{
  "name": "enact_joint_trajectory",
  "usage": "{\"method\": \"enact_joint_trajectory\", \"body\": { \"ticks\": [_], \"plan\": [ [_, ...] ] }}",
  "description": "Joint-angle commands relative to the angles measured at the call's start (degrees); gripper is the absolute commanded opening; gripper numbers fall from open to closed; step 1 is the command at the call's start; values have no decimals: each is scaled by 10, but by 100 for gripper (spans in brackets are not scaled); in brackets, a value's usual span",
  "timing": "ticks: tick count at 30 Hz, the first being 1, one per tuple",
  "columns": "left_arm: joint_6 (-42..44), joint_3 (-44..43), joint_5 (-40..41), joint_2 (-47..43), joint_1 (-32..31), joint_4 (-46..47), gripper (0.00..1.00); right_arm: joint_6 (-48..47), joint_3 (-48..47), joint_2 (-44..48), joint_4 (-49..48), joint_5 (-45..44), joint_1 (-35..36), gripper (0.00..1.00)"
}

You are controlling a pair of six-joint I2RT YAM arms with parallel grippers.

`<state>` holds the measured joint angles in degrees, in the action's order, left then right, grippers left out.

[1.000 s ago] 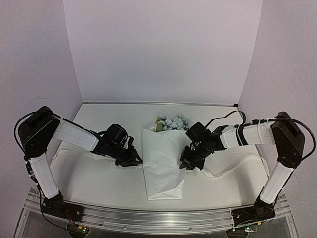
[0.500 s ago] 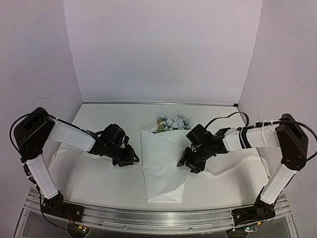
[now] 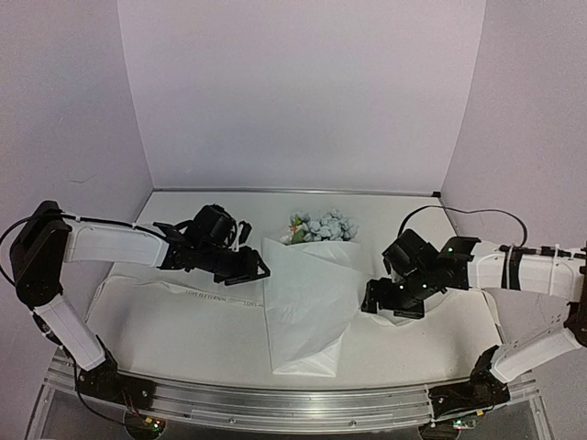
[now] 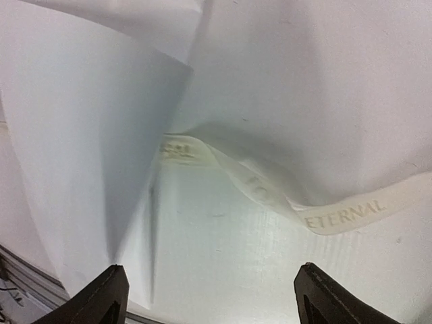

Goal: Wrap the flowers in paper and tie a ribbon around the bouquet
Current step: Adjust the right side of the ribbon at the center of the board.

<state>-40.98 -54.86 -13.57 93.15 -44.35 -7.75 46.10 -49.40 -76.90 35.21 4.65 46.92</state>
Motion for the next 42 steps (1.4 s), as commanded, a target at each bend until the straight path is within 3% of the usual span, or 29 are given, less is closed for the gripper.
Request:
{"method": "enact_joint_trajectory", "body": {
  "ticks": [1,10,19,22,29,32,42],
  "plan": [
    [87,-83,-46,29,-69,-16,46,-99,54,47,56,-58,-3,87],
    [147,-197,-140,148,-163,-38,38,-211,80,20,5,-90,-4,76],
    [175,-272,-184,222,-181,-76,38,-240,46,-78,-18,-94,-13,65],
    [180,-287,-191,242,-184,-83,37,-238,39,-92,-25,-95,-25,53],
    [188,-315,-187,279,-185,-109,36,-228,13,-121,-25,-62,-61,11],
    [187,-321,-184,289,-185,-116,36,-218,-4,-126,-18,-56,-78,0],
    [187,-341,-154,308,-185,-140,35,-169,-105,-177,76,-52,-128,2]
  ]
}}
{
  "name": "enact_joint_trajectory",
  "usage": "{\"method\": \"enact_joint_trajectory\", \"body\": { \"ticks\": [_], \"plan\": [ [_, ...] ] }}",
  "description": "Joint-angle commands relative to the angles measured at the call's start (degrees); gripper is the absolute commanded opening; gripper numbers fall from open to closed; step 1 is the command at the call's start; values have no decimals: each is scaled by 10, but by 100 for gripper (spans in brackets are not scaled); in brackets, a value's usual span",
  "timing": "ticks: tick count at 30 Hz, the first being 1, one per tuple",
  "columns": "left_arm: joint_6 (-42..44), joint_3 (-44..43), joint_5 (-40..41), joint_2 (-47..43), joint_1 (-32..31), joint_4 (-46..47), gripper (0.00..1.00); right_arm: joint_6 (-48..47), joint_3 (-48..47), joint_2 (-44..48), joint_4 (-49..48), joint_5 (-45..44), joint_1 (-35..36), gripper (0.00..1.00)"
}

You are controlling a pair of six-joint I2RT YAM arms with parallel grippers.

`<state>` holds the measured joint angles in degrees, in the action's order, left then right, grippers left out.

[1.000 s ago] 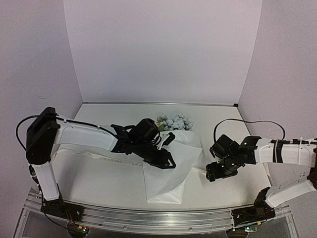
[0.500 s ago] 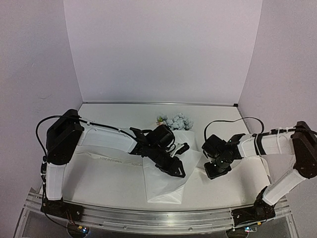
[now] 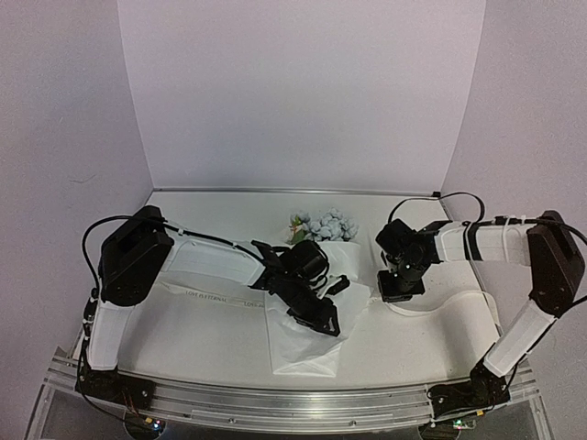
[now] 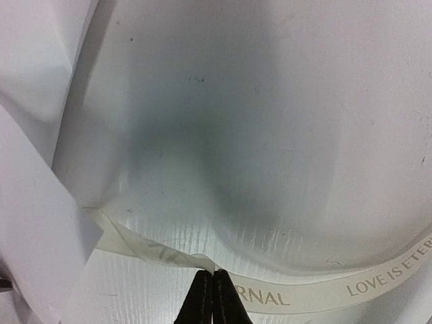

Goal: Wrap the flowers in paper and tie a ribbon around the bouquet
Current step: Adjust the right side of the ribbon at the center of the board.

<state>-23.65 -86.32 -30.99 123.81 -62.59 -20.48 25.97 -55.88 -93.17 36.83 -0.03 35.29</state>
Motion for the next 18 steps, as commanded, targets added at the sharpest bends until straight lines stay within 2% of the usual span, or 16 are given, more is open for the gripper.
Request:
{"method": "enact_joint_trajectory", "body": {
  "ticks": [1,4,7,10,13,15,18],
  "plan": [
    [14,-28,25,0,-2,-14,35,39,-45,-14,68,-16,-13,4],
    [17,-29,37,-10,-1,-17,36,61,-41,14,84,-33,-23,28],
    [16,-28,41,-19,5,-15,36,95,-22,66,98,-70,-37,59],
    [11,-19,41,-36,13,-3,37,136,2,120,123,-112,-58,84],
    [3,-7,33,-60,26,13,38,180,49,176,130,-161,-82,96],
    [-7,5,29,-79,34,26,39,217,77,198,131,-180,-109,98],
    [-25,28,23,-114,51,47,40,265,93,199,131,-171,-151,96]
  ]
}}
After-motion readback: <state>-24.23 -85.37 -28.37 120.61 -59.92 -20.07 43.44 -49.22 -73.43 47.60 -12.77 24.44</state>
